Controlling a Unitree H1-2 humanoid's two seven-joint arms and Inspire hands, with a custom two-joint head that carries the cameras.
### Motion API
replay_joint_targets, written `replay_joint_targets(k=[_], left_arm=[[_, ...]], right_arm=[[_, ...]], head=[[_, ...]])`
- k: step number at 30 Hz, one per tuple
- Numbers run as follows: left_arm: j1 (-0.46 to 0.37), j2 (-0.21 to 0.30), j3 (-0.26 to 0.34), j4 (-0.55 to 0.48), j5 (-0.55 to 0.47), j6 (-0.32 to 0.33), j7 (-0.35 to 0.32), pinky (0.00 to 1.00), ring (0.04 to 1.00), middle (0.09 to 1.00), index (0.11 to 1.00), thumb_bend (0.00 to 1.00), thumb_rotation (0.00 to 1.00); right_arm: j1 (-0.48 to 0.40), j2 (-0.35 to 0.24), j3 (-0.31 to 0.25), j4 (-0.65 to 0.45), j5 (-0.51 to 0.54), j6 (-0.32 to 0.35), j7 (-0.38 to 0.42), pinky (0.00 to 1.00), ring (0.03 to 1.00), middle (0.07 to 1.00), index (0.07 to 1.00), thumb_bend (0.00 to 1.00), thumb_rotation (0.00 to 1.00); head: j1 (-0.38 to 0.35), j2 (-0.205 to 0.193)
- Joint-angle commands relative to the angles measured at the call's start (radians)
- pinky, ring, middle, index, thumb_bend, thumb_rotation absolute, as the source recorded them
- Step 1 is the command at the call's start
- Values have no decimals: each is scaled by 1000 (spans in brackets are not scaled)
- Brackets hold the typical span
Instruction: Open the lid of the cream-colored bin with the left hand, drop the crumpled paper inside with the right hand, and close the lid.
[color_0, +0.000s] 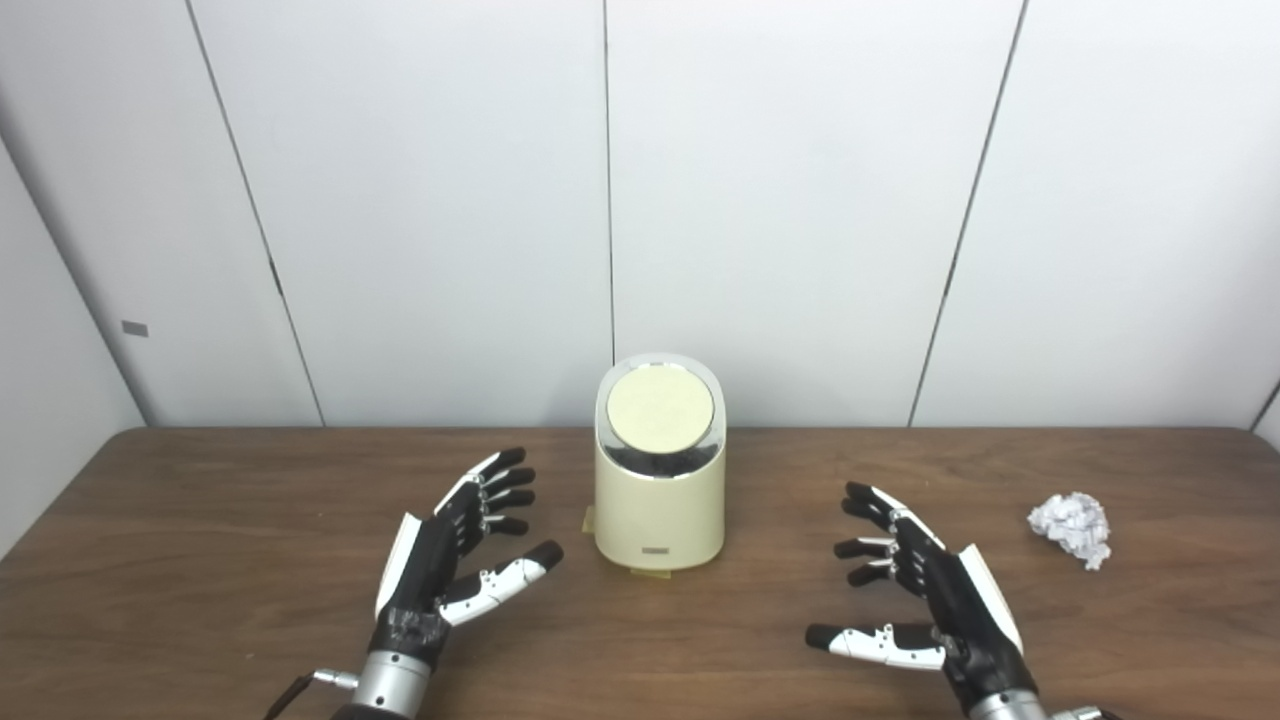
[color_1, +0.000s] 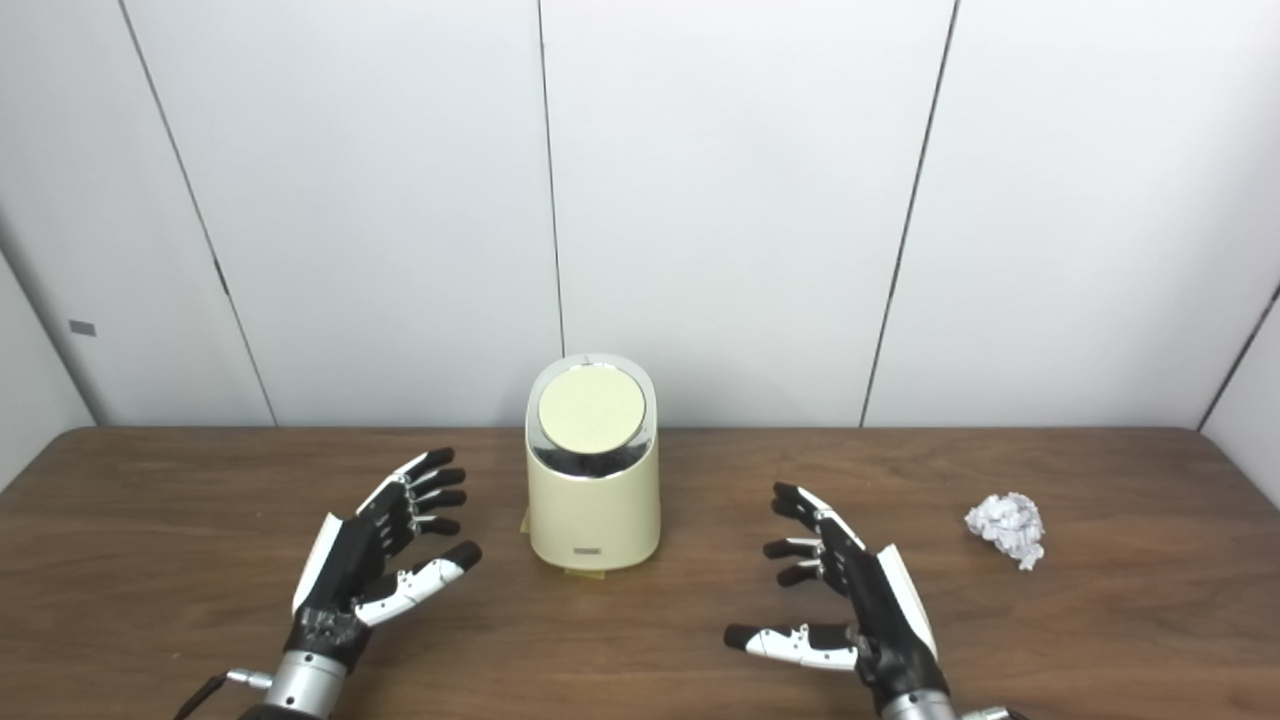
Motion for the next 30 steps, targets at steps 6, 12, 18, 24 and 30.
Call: replay_joint_targets(k=[6, 12, 18, 24, 30], left_arm=[[5, 8, -4, -12, 5, -22, -5, 671, 779, 819, 890, 801, 307], [4, 9, -9, -16, 8, -18, -9, 663, 783, 823, 895, 790, 270], [-12, -16, 1, -47, 82, 7, 58, 782, 809, 830, 888, 788, 332], [-66, -26, -1, -86, 124, 68, 84, 879, 924, 929, 972, 833, 437], [-163, -17, -13, -93, 162, 138, 80, 901, 958, 977, 1000, 864, 446]], right_arm=[[-23, 1, -1, -37, -6, -26, -5, 564, 682, 847, 857, 828, 124], [-25, 0, 0, -27, -8, -37, -6, 557, 676, 850, 857, 824, 146], [-28, -3, -1, -18, -6, -41, -5, 557, 677, 850, 859, 828, 161], [-32, -11, -4, -2, 0, -57, -2, 553, 671, 848, 854, 825, 152], [-33, -11, -1, -4, -3, -48, 0, 552, 668, 847, 855, 820, 146]], head=[[0, 0], [2, 1], [1, -5], [14, -10], [20, -13]])
